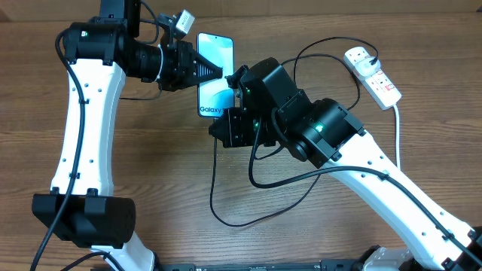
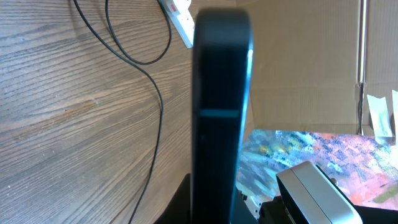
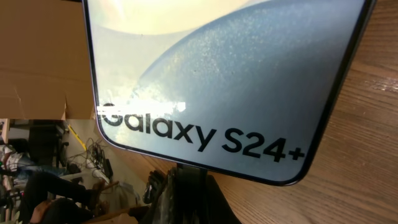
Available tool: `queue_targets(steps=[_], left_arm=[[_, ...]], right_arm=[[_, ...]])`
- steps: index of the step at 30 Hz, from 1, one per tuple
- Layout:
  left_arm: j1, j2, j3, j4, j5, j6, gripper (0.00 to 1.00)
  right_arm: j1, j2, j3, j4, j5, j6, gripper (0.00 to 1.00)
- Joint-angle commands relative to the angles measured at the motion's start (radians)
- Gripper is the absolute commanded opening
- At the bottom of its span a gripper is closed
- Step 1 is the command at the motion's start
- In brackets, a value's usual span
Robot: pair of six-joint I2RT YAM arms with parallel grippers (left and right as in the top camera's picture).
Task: Plug charger to phone and switch on socket
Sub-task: 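Open the right gripper and withdraw it from the plugged phone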
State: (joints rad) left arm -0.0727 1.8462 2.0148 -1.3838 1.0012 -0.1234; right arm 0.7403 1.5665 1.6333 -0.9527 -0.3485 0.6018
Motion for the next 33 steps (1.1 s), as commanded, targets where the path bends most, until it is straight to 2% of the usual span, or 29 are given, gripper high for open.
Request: queue_targets(steps=[1, 6, 8, 10, 11, 13, 16, 20, 25, 33], left_arm=[[-0.025, -0.002, 0.011, -0.021, 0.043, 0.015, 0.04], [-0.025, -0.002, 0.011, -0.018, 0.042, 0.015, 0.04], [-0.025, -0.002, 0.011, -0.012, 0.034, 0.015, 0.04], [-0.025, -0.002, 0.011, -0.003, 0.009, 0.010, 0.04], [-0.025, -0.002, 0.011, 0.000, 0.000, 0.010, 0.04], [-0.025, -0.002, 0.011, 0.010, -0.016, 0.004, 0.04], [-0.021, -0.002, 0.011, 0.035, -0.079, -0.037, 0.04], [-0.011, -0.002, 0.011, 0.053, -0.172, -0.061, 0.04], [-0.012, 0.015, 0.005, 0.033, -0.328, -0.060, 0.04], [-0.017, 0.158, -0.002, 0.010, -0.372, -0.029, 0.04]], right_arm=[[-0.023, 0.007, 0.011, 0.032, 0.056, -0.004, 0.04], [-0.023, 0.007, 0.011, 0.032, 0.056, -0.007, 0.04], [-0.023, 0.007, 0.011, 0.032, 0.056, -0.007, 0.28], [-0.023, 0.007, 0.011, 0.031, 0.055, -0.007, 0.65], [-0.023, 0.007, 0.011, 0.028, 0.055, -0.007, 0.75], [-0.023, 0.007, 0.011, 0.021, 0.055, -0.007, 0.79], [-0.023, 0.007, 0.011, 0.011, 0.039, -0.007, 0.93], [-0.023, 0.007, 0.011, -0.016, 0.038, -0.031, 1.00], [-0.043, 0.006, 0.011, -0.066, 0.076, -0.037, 1.00], [-0.220, 0.006, 0.011, -0.207, 0.166, -0.037, 1.00]])
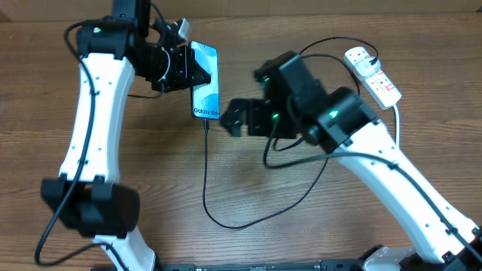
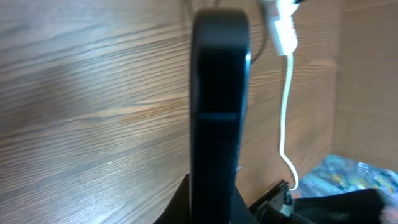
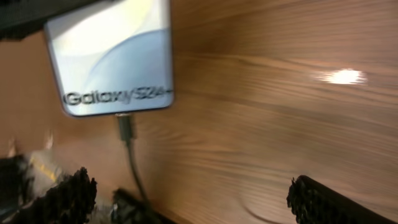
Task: Plug charger to phone and switch on socket
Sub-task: 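Open the right gripper and withdraw it from the plugged phone, then lower the phone onto the table with the left gripper and release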
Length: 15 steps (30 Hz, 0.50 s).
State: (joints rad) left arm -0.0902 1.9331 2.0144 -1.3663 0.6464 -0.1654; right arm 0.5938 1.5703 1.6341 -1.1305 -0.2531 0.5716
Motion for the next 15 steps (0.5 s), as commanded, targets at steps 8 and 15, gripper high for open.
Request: queue_targets(steps=[8, 15], left_arm=[[-0.053, 0.261, -0.002, 0.001, 0.011, 0.117, 0.04], [-0.068, 0.388, -0.002, 0.169, 0.113, 0.109, 0.04]], right_arm=[[-0.256, 0.003, 0.010, -0.129, 0.085, -0.053, 1.00], [-0.275, 0.003, 0.008, -0.132, 0.089, -0.083, 1.00]])
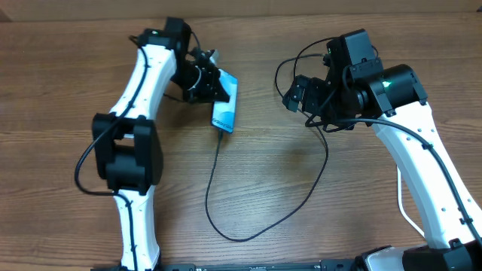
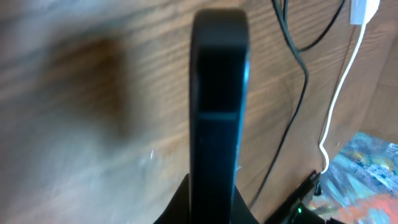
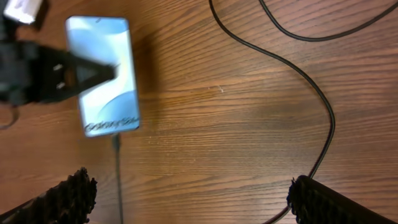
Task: Plug charger to phone and switch on socket
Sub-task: 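Lower the phone onto the table with the left gripper and release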
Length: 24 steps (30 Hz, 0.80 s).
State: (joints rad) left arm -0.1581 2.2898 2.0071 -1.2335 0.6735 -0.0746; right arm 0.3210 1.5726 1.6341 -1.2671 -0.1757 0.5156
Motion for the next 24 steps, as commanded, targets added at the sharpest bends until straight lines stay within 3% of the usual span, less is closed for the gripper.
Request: queue_targets(steps=[1, 8, 24], left_arm=[[0.000, 0.042, 0.006, 0.055, 0.078, 0.003, 0.04], [0.000, 0.095, 0.006, 0.152, 0.078, -0.061, 0.04], [0.000, 0.143, 0.005, 0.196, 0.010, -0.061, 0.05]], right_arm=[[-0.003, 0.001, 0.006, 0.005, 0.016, -0.027, 1.00], [-0.003, 0.001, 0.003, 0.024, 0.052, -0.015, 1.00], [-0.003, 0.001, 0.002, 0.024, 0.052, 0.008, 1.00]])
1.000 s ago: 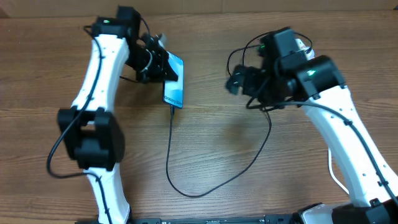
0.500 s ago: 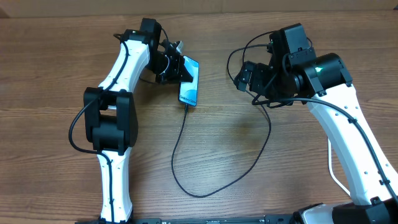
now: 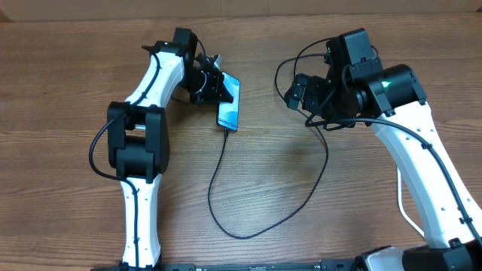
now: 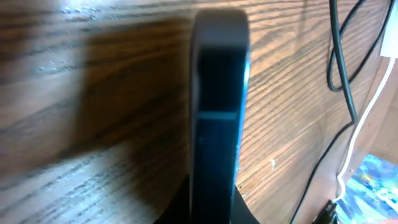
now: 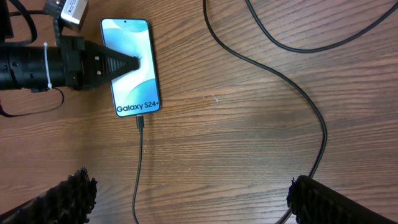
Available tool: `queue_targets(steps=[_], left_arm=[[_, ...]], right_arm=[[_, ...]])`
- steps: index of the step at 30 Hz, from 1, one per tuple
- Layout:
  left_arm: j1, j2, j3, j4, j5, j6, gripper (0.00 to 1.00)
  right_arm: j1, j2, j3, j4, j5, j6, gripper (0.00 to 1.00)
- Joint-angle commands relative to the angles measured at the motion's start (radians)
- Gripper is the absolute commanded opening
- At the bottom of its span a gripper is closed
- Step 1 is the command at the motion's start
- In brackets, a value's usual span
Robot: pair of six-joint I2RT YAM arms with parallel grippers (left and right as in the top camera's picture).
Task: Plug charger to phone and switch on socket
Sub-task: 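Lower the phone onto the table with the left gripper and release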
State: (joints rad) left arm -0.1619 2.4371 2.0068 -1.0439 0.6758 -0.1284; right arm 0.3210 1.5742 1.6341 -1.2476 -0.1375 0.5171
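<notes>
The phone (image 3: 230, 104), its lit screen reading Galaxy S24+, sits low at the table, face up (image 5: 131, 74). My left gripper (image 3: 219, 89) is shut on its side, and the phone shows edge-on (image 4: 217, 112) in the left wrist view. A black charger cable (image 3: 218, 188) is plugged into the phone's lower end (image 5: 141, 121). My right gripper (image 3: 297, 92) hangs open well to the right of the phone, and its fingers (image 5: 68, 199) stand wide apart over bare wood. The socket is out of view.
The black cable loops across the table's middle (image 5: 298, 106) and up under my right arm. A white lead (image 3: 399, 202) runs along the right side and also shows in the left wrist view (image 4: 364, 106). The wooden tabletop (image 3: 75, 150) lies all around.
The phone was tilted in my left gripper and is now flatter, screen up, lower and slightly further right. My right arm has barely moved and stays open.
At first my left gripper held the phone up, with my right gripper close under its lower edge. Then the cable hung from the phone and my right gripper was open beside it. After that the right gripper was back at the right, and the phone is now low.
</notes>
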Motion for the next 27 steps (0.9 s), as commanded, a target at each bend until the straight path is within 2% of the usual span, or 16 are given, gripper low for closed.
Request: queue_targets(steps=[1, 5, 12, 19, 27], left_arm=[[0.004, -0.004, 0.006, 0.006, -0.013, -0.007, 0.04], [0.004, -0.004, 0.005, 0.002, -0.066, -0.006, 0.05], [0.004, -0.004, 0.004, 0.002, -0.094, -0.007, 0.13], [0.004, -0.004, 0.004, -0.019, -0.195, -0.007, 0.36], [0.004, -0.004, 0.004, -0.039, -0.297, -0.006, 0.37]], right_arm=[[-0.003, -0.001, 0.002, 0.005, 0.013, 0.006, 1.00], [-0.003, -0.001, 0.002, 0.008, 0.013, 0.006, 1.00], [-0.003, -0.001, 0.002, 0.007, 0.010, 0.006, 1.00], [-0.002, 0.000, 0.002, 0.007, 0.006, 0.006, 1.00], [-0.002, 0.000, 0.002, 0.006, 0.006, 0.006, 1.00]])
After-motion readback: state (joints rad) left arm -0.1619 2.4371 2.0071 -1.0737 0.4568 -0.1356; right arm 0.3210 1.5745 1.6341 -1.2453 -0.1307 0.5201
